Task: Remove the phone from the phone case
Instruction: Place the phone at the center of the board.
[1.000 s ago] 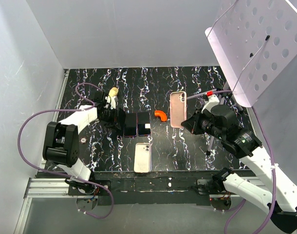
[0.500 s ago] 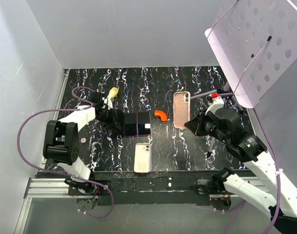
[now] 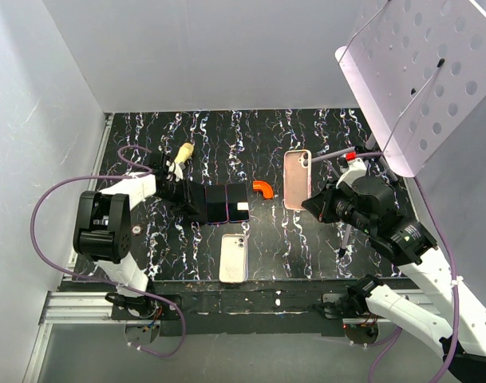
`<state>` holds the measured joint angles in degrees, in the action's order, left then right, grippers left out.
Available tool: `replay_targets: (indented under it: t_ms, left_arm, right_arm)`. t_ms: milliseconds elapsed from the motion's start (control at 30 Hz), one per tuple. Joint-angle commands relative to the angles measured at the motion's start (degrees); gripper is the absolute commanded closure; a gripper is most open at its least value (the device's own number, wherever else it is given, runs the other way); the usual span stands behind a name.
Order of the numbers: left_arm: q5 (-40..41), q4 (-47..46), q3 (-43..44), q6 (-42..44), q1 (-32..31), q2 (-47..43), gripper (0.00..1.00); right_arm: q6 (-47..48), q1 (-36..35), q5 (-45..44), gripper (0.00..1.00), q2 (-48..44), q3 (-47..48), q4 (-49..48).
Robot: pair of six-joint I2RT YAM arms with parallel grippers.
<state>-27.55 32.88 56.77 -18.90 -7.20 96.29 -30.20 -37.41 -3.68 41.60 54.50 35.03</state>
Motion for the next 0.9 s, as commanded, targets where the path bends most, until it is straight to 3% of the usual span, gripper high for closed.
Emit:
replay_targets:
  t_ms: [0, 500, 600, 633, 667, 867]
  left_arm:
    - [4.70, 1.48, -0.17, 1.14, -0.18, 3.02, 0.72]
    - [11.81, 2.45, 0.71, 1.67, -0.18, 2.15, 0.38]
    - [13.92, 2.80, 0.53, 1.49, -0.27, 0.66, 0.25]
    - [14.45, 2.80, 0.53, 1.49, -0.27, 0.30, 0.13]
    - [14.89, 2.80, 0.44, 1.49, -0.27, -0.13, 0.11]
    - [17.00, 2.97, 0.71, 1.40, -0.62, -2.94, 0.06]
  right_arm:
    - [0.58, -0.12, 0.08, 0.99, -0.38, 0.70, -4.26]
    - [0.14, -0.21, 1.75, 0.99, 0.58, 0.17, -4.36]
    - [-0.04, -0.12, 3.24, 0.99, 1.72, -0.53, -3.48]
    - [-0.47, -0.03, 5.24, 0.99, 1.81, -0.80, -3.39]
    - [-1.26, -0.12, 6.31, 0.99, 1.99, -1.67, -3.39]
    - [-13.81, -0.21, 17.02, 0.99, 0.85, -10.88, -10.48]
